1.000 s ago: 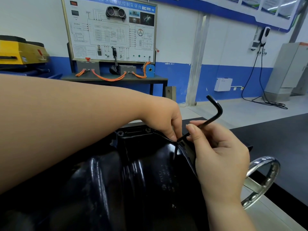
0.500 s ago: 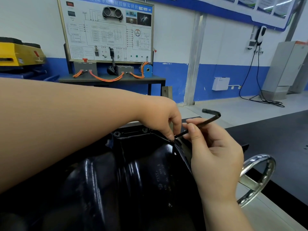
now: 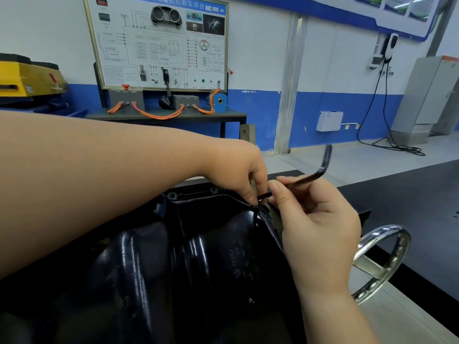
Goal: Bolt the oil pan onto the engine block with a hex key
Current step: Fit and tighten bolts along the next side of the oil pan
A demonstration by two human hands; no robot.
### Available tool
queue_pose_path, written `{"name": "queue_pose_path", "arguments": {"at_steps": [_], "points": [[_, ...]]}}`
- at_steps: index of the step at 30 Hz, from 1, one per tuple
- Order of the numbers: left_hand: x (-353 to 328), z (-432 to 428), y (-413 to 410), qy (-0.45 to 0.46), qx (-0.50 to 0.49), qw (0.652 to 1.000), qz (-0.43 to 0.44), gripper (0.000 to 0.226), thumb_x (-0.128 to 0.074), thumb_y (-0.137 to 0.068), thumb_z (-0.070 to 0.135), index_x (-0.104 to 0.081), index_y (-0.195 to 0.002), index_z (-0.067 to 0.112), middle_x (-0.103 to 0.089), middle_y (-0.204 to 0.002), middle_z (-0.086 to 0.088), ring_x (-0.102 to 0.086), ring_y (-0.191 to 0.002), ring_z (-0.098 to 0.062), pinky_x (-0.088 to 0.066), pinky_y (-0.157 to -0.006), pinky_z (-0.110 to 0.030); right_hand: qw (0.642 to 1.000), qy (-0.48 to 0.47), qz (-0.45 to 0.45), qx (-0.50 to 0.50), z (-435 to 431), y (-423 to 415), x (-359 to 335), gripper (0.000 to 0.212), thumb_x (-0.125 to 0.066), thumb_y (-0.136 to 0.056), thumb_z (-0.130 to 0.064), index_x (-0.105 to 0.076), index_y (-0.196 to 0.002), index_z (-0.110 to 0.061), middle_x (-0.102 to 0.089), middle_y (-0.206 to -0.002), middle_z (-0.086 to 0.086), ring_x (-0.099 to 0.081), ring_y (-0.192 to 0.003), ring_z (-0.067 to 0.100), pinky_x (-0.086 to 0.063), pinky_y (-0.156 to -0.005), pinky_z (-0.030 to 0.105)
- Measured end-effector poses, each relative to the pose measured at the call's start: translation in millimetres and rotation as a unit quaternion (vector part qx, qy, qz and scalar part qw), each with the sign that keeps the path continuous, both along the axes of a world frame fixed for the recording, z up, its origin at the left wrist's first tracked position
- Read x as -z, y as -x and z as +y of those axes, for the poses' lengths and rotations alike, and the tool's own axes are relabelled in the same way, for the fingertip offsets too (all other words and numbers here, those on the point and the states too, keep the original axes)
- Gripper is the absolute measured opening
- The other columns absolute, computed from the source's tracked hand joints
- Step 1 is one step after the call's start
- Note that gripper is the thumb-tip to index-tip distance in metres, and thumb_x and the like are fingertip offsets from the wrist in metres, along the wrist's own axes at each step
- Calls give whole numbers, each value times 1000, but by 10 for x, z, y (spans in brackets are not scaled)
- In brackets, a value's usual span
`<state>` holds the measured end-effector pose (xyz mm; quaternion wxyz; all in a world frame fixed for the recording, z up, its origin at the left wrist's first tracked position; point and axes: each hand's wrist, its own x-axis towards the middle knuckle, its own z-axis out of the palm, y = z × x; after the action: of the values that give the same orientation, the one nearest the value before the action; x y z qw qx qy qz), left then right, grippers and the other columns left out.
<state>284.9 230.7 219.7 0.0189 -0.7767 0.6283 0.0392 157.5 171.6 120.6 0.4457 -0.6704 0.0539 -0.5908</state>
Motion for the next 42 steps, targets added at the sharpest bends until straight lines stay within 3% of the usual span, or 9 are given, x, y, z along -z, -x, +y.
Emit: {"name": "queue_pose_path", "arguments": {"at_steps": [8, 13, 16, 20, 24, 28, 31, 36, 42], "points": [[8, -9, 27, 4, -2, 1000, 12, 28, -65, -85, 33, -51, -64, 48, -54, -66, 21, -50, -62, 10, -36, -60, -2, 999, 9, 17, 27, -16, -15, -15, 10, -72, -73, -33, -64, -67, -31, -66, -69, -9, -65, -69, 11, -51, -63, 20], [14, -5, 32, 15, 5, 1000, 7, 27, -68, -82, 32, -55, -62, 44, -51, -58, 20, -48, -57, 15, -34, -56, -1, 1000, 14, 25, 6, -9, 3, -22, 4, -66, -79, -33, -65, -81, -36, -68, -75, -11, -67, -68, 10, -52, -61, 19], [21, -15, 24, 13, 4, 1000, 7, 5, -68, -82, 30, -66, -78, 33, -51, -58, 21, -48, -55, 17, -34, -55, -1, 999, 38, 10, -19, 30, 24, -23, 24, -58, -86, -23, -63, -90, -46, -70, -91, -18, -68, -78, 8, -49, -65, 11], [21, -21, 18, 18, 1, 1000, 5, 8, -68, -82, 29, -69, -77, 23, -49, -54, 11, -48, -50, 4, -35, -52, -6, 997, 74, 2, -28, 48, 35, -10, 32, -52, -88, -10, -62, -94, -40, -70, -94, -19, -68, -83, 5, -47, -72, 8], [33, -21, 23, 12, 4, 1000, 13, 18, -67, -83, 31, -57, -72, 41, -52, -61, 19, -47, -57, 13, -34, -58, -3, 999, 45, -14, -16, 14, 28, -1, 22, -60, -84, -13, -68, -85, -34, -71, -84, -18, -70, -76, 7, -50, -69, 12], [38, -25, 26, 14, 4, 1000, 13, 18, -67, -83, 30, -61, -69, 40, -50, -58, 21, -47, -57, 17, -34, -57, 0, 999, -9, -12, -29, 11, 12, 4, 13, -67, -79, -20, -70, -80, -33, -71, -76, -14, -70, -71, 14, -55, -67, 26], [31, -21, 26, 8, 9, 1000, 14, 26, -67, -83, 31, -53, -65, 44, -52, -60, 20, -47, -57, 17, -34, -58, -1, 999, -23, -17, -35, 12, 10, -12, 6, -70, -76, -22, -66, -77, -27, -70, -72, -12, -69, -67, 13, -54, -64, 22], [32, -24, 16, 1, 19, 1000, 7, 8, -66, -83, 32, -63, -77, 36, -54, -65, 18, -47, -59, 16, -35, -62, -3, 999, -34, -5, -38, 8, 4, -24, 11, -71, -75, -26, -60, -74, -22, -67, -70, -5, -68, -65, 18, -57, -62, 33], [18, -41, 22, 0, 6, 1000, 2, 18, -68, -82, 31, -57, -70, 38, -52, -49, 22, -48, -55, 18, -34, -54, 0, 997, 12, -20, -69, 45, 48, -31, 20, -58, -87, -15, -64, -91, -34, -71, -86, -10, -68, -64, 10, -50, -62, 14]]}}
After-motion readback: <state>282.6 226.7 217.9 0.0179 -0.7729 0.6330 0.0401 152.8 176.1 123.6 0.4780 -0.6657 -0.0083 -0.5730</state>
